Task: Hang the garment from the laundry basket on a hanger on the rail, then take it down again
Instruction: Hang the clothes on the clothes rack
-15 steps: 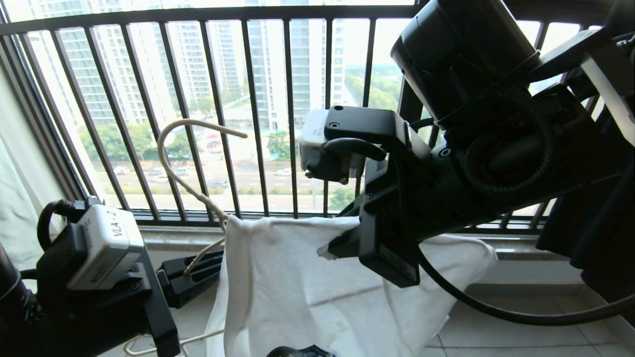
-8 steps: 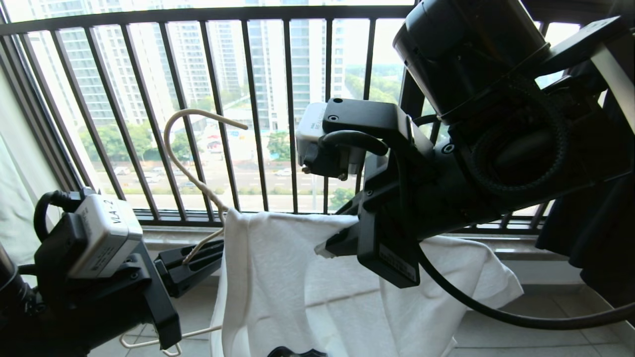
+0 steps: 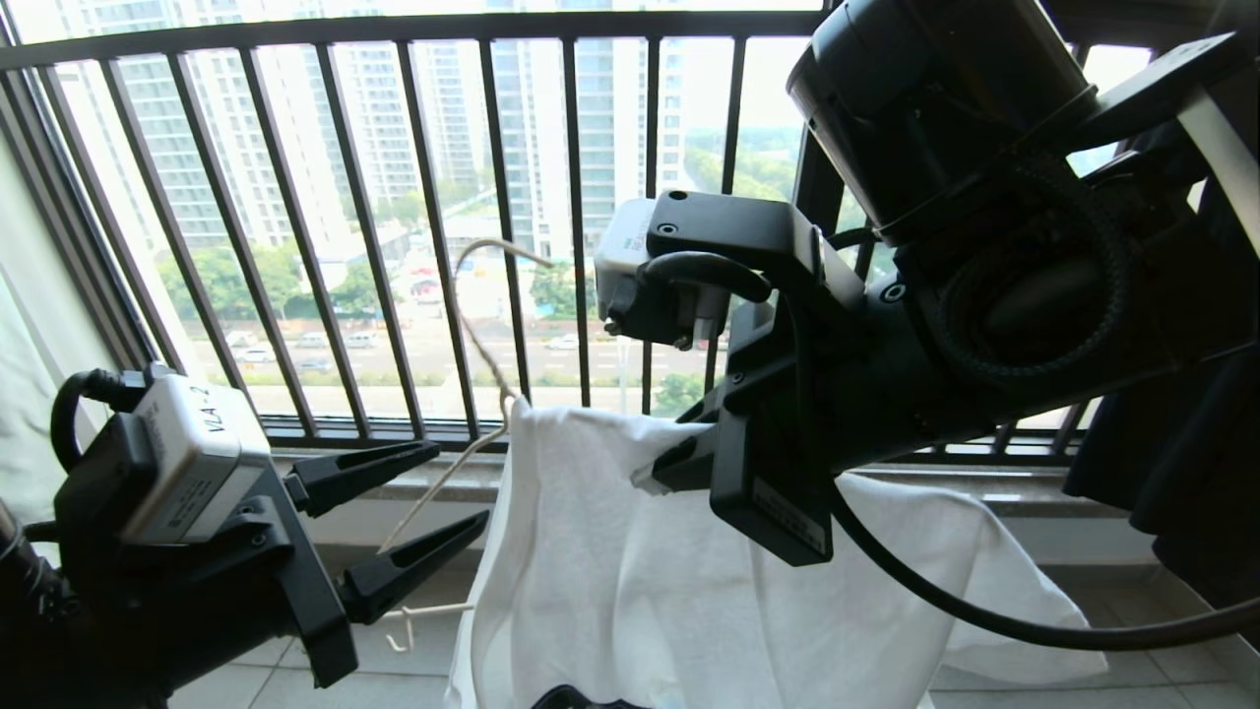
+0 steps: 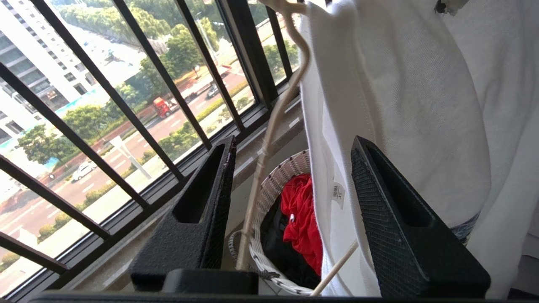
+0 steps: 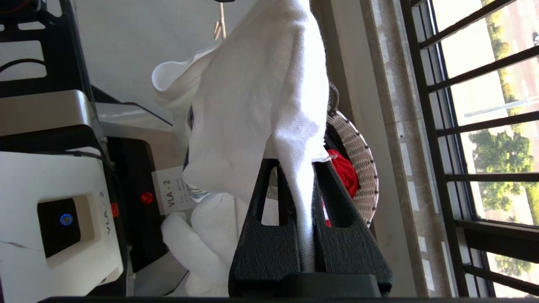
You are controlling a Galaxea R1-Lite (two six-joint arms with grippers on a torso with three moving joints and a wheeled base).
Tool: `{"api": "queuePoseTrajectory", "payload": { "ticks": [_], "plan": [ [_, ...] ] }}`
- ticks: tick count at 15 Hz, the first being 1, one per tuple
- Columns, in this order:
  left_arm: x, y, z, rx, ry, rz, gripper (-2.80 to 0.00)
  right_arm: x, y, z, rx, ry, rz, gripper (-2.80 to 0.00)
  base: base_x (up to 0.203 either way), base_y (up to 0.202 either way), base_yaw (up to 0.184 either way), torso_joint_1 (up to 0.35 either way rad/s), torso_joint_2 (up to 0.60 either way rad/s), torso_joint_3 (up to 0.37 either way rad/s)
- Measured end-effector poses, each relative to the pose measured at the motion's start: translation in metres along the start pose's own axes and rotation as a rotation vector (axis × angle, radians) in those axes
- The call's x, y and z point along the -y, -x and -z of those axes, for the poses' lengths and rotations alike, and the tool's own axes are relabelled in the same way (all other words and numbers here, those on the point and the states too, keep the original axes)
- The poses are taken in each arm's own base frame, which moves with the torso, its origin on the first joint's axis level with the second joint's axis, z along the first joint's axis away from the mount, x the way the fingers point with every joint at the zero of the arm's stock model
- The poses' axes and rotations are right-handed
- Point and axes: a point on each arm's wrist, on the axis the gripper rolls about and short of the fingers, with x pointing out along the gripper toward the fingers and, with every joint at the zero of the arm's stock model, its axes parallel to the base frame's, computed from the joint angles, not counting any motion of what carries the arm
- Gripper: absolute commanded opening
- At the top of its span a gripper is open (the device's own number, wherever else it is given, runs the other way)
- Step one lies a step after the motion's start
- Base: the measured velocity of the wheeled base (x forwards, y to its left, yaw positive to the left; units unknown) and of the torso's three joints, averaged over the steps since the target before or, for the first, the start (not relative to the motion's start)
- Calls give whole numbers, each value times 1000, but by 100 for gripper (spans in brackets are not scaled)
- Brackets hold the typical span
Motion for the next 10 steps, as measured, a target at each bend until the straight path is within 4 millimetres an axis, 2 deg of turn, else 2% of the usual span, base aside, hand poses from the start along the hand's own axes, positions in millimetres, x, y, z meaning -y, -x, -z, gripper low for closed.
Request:
{"api": "queuePoseTrajectory", "payload": {
  "ticks": [5, 10],
  "plan": [
    [-20, 6, -15, 38, -24, -135, 0, 5, 5, 7, -15, -14, 19, -280, 0, 0, 0, 0, 0, 0],
    [-23, 17, -26, 73, -33, -169, 0, 20, 11, 12, -14, -42, 66, -280, 0, 0, 0, 0, 0, 0]
  ]
}}
